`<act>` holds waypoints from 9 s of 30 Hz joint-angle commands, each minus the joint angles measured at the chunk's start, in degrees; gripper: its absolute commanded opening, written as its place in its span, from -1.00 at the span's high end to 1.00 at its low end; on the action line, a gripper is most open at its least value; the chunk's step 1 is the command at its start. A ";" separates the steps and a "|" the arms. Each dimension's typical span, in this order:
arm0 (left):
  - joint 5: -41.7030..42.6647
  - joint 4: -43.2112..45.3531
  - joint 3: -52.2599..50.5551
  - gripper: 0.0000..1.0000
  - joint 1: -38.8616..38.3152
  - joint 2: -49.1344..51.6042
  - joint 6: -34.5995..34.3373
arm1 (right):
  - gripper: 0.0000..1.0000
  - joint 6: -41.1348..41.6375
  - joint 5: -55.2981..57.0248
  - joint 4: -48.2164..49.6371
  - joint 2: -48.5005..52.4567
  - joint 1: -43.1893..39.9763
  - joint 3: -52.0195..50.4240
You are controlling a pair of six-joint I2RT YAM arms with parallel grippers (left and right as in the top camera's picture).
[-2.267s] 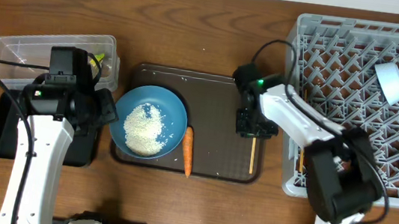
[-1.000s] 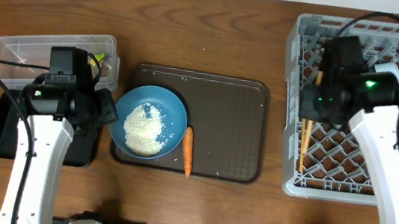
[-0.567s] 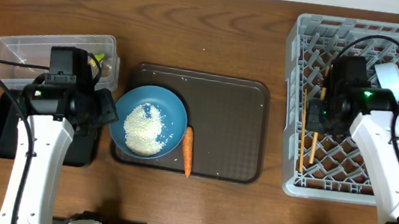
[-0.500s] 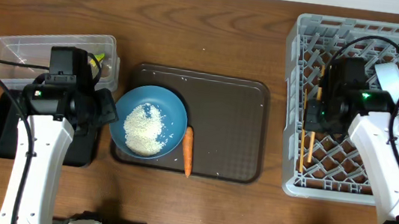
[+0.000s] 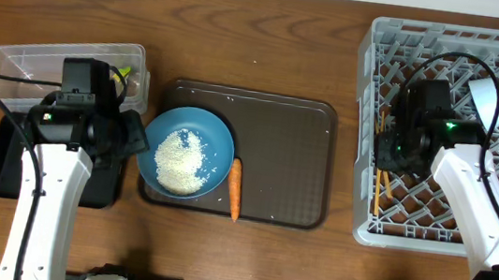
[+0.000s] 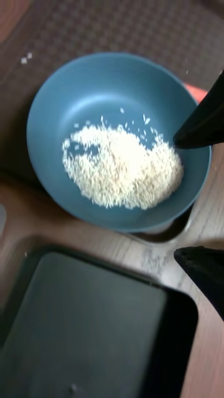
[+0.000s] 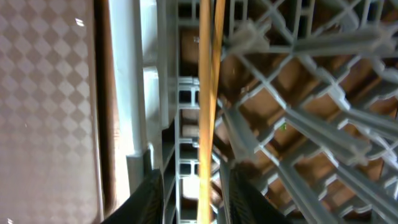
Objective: Sort waste into correct bins and load items into the dishwasher rack
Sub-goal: 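Reach left gripper to the blue plate rim and grasp it, then lift the plate with left gripper and carry it toward the black tray, then tilt the plate over the black tray to dump the rice, then set the empty blue plate back on the brown tray with left gripper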
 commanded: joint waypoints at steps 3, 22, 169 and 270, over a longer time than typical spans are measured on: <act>3.78 2.71 0.42 -0.04 -3.65 0.17 -0.28 | 0.39 1.40 -0.26 -4.13 -6.01 0.35 3.93; 3.26 20.11 0.42 -0.12 -26.14 20.15 -3.72 | -0.04 1.36 -7.54 -15.10 -14.53 0.87 -2.25; 5.57 8.31 0.55 0.88 1.11 5.27 5.64 | -0.05 1.36 -6.19 -11.93 -14.53 0.87 -5.60; 19.74 38.34 -0.33 0.83 -41.51 26.05 -5.75 | -0.08 1.36 -5.95 -12.11 -14.53 0.87 -5.60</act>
